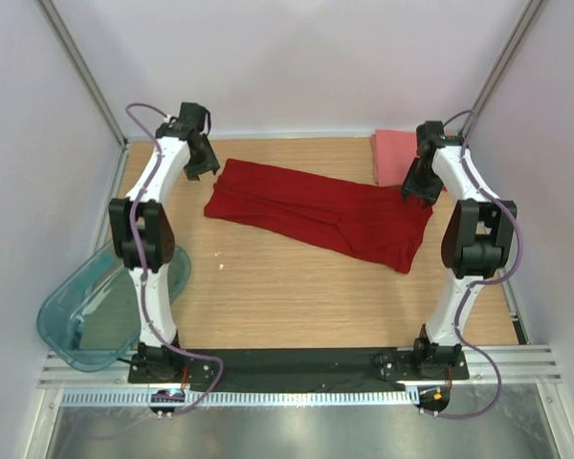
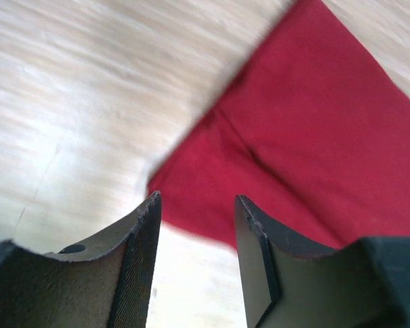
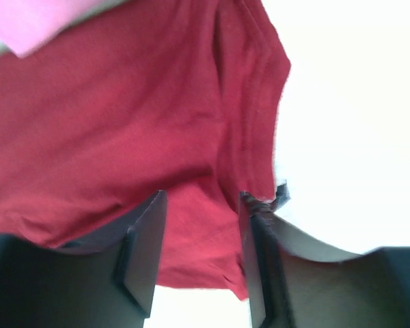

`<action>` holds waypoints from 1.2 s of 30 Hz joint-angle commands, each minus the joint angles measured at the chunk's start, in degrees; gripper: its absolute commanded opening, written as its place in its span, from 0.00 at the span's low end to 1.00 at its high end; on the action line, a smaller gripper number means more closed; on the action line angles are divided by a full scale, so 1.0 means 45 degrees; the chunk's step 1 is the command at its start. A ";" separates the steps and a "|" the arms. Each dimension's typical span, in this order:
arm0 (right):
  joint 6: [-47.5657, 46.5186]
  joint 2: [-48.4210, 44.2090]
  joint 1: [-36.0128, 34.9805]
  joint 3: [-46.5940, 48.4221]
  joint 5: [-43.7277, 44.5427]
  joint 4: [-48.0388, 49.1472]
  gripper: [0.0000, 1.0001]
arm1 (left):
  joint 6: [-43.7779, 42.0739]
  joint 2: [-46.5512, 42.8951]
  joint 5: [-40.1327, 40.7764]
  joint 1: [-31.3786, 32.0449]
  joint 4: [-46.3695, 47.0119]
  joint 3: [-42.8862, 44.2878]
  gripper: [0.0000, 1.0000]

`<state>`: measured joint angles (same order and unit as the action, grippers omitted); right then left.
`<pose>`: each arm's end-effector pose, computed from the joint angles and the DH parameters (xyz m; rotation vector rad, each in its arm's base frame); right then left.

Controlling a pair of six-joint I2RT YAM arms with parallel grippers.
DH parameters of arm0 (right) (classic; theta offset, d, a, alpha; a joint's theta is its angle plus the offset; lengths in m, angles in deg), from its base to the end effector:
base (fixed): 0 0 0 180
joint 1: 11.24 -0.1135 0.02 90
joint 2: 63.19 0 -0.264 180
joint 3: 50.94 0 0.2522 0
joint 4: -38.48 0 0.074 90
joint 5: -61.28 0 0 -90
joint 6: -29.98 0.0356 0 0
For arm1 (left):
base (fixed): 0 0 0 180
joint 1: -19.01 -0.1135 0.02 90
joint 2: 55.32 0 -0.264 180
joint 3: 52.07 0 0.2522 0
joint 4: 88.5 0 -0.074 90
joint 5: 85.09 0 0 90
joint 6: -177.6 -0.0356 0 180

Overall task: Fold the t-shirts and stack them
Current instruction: Fold the tshirt

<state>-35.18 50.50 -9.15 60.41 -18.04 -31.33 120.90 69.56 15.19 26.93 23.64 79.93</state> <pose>0.4110 -0.0216 0.2412 0.6908 2.7090 -0.1696 0.4709 -0.0591 0.2662 -0.6313 2.5254 -0.0200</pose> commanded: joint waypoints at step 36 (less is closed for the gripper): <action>-0.1790 -0.1748 -0.5678 -0.4926 -0.1769 0.2729 0.40 | -0.0525 -0.4489 -0.4981 0.1872 0.1691 -0.5785 0.41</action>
<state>-41.91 43.05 -34.07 38.68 -29.30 -20.29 118.63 51.86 -6.08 35.17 30.91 52.87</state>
